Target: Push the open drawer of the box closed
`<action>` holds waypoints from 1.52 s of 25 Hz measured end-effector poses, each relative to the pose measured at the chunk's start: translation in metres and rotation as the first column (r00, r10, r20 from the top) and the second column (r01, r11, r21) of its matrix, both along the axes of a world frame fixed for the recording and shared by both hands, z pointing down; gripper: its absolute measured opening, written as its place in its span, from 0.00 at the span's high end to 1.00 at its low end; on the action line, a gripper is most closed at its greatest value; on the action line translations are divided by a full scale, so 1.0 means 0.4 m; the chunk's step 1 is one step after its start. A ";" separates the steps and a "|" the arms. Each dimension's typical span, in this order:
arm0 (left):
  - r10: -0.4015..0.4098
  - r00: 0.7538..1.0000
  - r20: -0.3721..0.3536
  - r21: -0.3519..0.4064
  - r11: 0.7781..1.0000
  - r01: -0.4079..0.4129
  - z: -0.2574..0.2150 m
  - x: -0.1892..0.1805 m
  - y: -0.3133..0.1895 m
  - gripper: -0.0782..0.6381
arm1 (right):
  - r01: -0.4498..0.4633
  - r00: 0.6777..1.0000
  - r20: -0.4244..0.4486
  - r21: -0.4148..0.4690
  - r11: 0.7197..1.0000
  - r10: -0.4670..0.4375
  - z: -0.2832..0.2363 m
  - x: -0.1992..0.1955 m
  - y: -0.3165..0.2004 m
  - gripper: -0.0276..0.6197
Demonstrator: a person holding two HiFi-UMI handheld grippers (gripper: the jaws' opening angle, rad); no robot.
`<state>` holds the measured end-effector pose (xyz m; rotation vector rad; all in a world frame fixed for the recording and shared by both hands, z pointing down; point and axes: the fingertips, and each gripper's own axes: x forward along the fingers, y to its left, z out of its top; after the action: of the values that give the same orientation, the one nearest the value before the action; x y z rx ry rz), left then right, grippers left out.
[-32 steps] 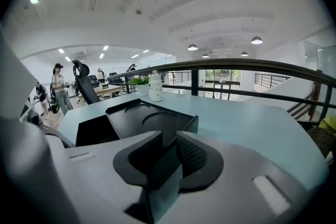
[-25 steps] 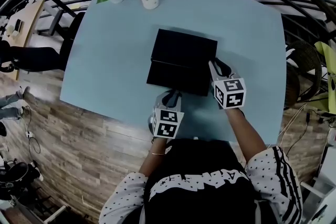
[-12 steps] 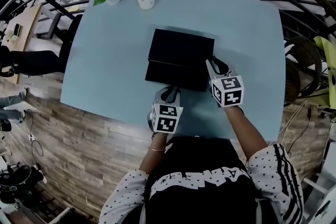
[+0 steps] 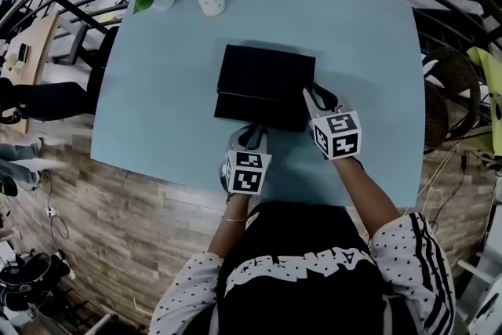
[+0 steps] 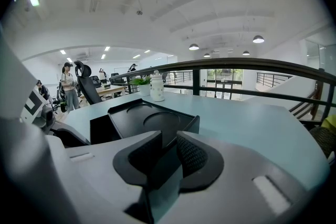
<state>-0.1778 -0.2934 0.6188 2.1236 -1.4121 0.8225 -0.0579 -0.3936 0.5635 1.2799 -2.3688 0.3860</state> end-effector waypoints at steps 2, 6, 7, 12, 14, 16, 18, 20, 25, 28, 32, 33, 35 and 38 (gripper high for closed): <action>-0.002 1.000 -0.002 -0.002 1.000 0.002 0.001 -0.003 -0.007 0.89 | 0.001 1.000 0.000 -0.002 1.000 -0.001 0.002 -0.003 -0.001 0.85; -0.003 1.000 -0.001 -0.003 1.000 0.003 0.001 0.002 -0.020 0.89 | 0.002 1.000 -0.001 0.000 1.000 -0.002 0.001 0.000 -0.004 0.85; -0.002 1.000 -0.002 -0.003 1.000 0.002 0.001 0.003 -0.023 0.89 | 0.001 1.000 -0.001 0.001 1.000 -0.001 0.001 0.001 -0.003 0.85; 0.001 1.000 -0.005 -0.006 1.000 -0.001 0.001 0.003 -0.036 0.89 | 0.003 1.000 -0.005 0.002 1.000 -0.003 0.000 -0.002 -0.001 0.85; 0.003 1.000 -0.003 -0.006 1.000 -0.003 0.000 0.008 -0.042 0.89 | 0.007 1.000 -0.013 0.003 1.000 -0.007 -0.001 0.002 -0.001 0.85; 0.005 1.000 -0.003 -0.005 1.000 -0.005 -0.001 0.012 -0.048 0.89 | 0.011 1.000 -0.018 0.000 1.000 -0.011 0.000 0.005 -0.002 0.85; 0.005 1.000 -0.003 -0.006 1.000 -0.005 -0.001 0.010 -0.054 0.89 | 0.013 1.000 -0.017 -0.004 1.000 -0.013 0.000 0.003 -0.003 0.84; 0.007 1.000 -0.003 -0.001 1.000 -0.007 -0.001 0.009 -0.062 0.89 | 0.012 1.000 -0.017 -0.005 1.000 -0.012 -0.001 0.001 -0.004 0.84; 0.009 1.000 -0.002 0.003 1.000 -0.009 0.003 0.012 -0.074 0.89 | 0.009 1.000 -0.015 -0.006 1.000 -0.009 0.001 0.003 0.000 0.84; 0.001 1.000 -0.005 -0.006 1.000 -0.001 -0.002 0.013 -0.076 0.89 | 0.015 1.000 -0.013 -0.005 1.000 -0.015 0.000 0.003 0.001 0.84; 0.003 1.000 -0.003 -0.010 1.000 -0.003 0.004 0.018 -0.085 0.89 | 0.021 1.000 -0.008 -0.007 1.000 -0.021 0.001 0.007 -0.001 0.84; 0.002 1.000 -0.002 -0.011 1.000 -0.002 0.005 0.020 -0.087 0.89 | 0.022 1.000 -0.007 -0.007 1.000 -0.022 0.001 0.009 -0.001 0.84; 0.000 1.000 -0.003 -0.005 1.000 0.000 0.006 0.020 -0.092 0.89 | 0.022 1.000 -0.005 -0.006 1.000 -0.022 0.001 0.009 -0.001 0.84; 0.000 1.000 -0.002 0.015 1.000 0.000 0.006 0.017 -0.104 0.89 | 0.020 1.000 -0.002 -0.002 1.000 -0.020 0.002 0.004 0.000 0.84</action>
<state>-0.1711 -0.3351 0.6211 2.1348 -1.4216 0.8118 -0.0565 -0.3937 0.5642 1.2544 -2.3769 0.3806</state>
